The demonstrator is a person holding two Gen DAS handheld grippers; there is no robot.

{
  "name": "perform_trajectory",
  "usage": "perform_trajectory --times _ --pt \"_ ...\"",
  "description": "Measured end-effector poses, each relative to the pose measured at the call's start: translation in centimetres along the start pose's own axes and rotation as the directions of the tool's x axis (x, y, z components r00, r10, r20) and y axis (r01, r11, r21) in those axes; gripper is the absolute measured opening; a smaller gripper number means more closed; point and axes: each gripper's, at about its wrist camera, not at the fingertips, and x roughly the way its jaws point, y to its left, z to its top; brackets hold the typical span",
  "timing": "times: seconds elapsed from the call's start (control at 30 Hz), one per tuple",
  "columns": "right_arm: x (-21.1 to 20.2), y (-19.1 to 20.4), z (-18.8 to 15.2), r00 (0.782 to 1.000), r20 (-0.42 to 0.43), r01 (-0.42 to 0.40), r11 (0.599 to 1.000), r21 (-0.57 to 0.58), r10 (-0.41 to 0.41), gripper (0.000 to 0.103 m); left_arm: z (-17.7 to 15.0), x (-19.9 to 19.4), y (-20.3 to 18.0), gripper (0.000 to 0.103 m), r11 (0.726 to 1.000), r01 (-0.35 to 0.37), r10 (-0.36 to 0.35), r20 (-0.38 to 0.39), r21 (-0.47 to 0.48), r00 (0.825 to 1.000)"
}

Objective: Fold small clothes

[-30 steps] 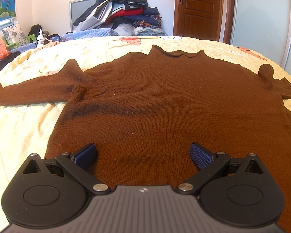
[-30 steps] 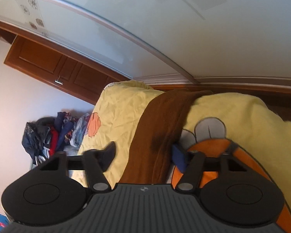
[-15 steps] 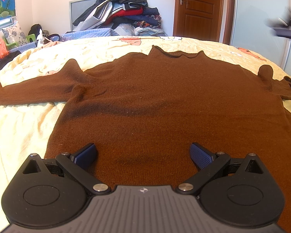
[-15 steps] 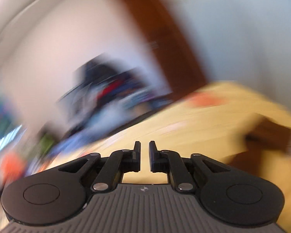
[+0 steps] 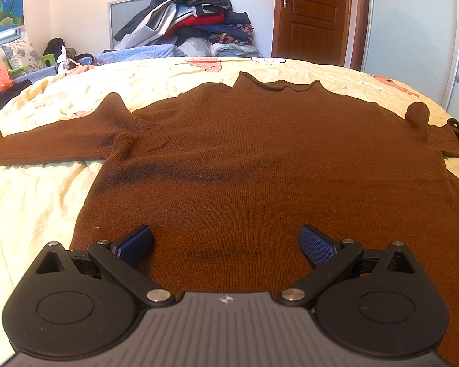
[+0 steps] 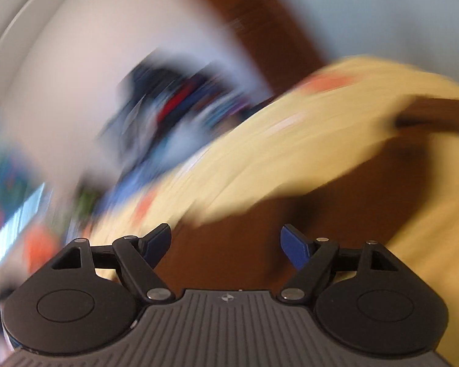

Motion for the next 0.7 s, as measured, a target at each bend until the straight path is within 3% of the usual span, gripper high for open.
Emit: perform_trajectory --times 0.1,0.17,0.23,0.3,0.47,0.57,0.63,0.7 --pt "-1.3 -7.8 5.4 0.983 0.116 0.103 0.955 0.278 -0.139 0.081 0.0 0.0 0.0 0.103 1.000 -0.002 0.002 0.000 0.001 1.000" --pt "-1.1 -11.8 7.1 0.977 0.082 0.145 0.892 0.429 -0.198 0.081 0.0 0.0 0.0 0.103 1.000 -0.003 0.003 -0.001 0.001 1.000" --pt "-0.3 -14.6 7.5 0.982 0.033 0.137 0.826 0.547 -0.185 0.080 0.0 0.0 0.0 0.103 1.000 -0.004 0.004 -0.001 0.002 1.000" --pt "0.8 -16.4 7.1 0.981 -0.017 0.165 0.794 0.586 -0.191 0.075 0.0 0.0 0.0 0.103 1.000 -0.005 0.005 -0.002 0.003 1.000" --pt "2.3 -16.6 7.4 0.978 0.087 0.093 0.773 0.627 -0.188 0.072 0.1 0.0 0.0 0.103 1.000 -0.005 0.005 -0.001 0.002 1.000" --pt "3.6 -16.6 8.4 0.970 0.093 0.122 0.779 0.615 -0.225 0.055 0.0 0.0 0.0 0.103 1.000 -0.004 0.004 -0.001 0.002 1.000" --pt "4.7 -17.1 8.5 0.966 0.084 0.149 0.793 0.591 -0.244 0.024 0.1 0.0 0.0 0.103 1.000 -0.004 0.004 -0.001 0.001 1.000" --pt "4.8 -18.2 8.4 0.961 0.078 0.170 0.792 0.587 -0.264 0.014 0.1 0.0 0.0 0.103 1.000 -0.003 0.003 -0.001 0.001 1.000"
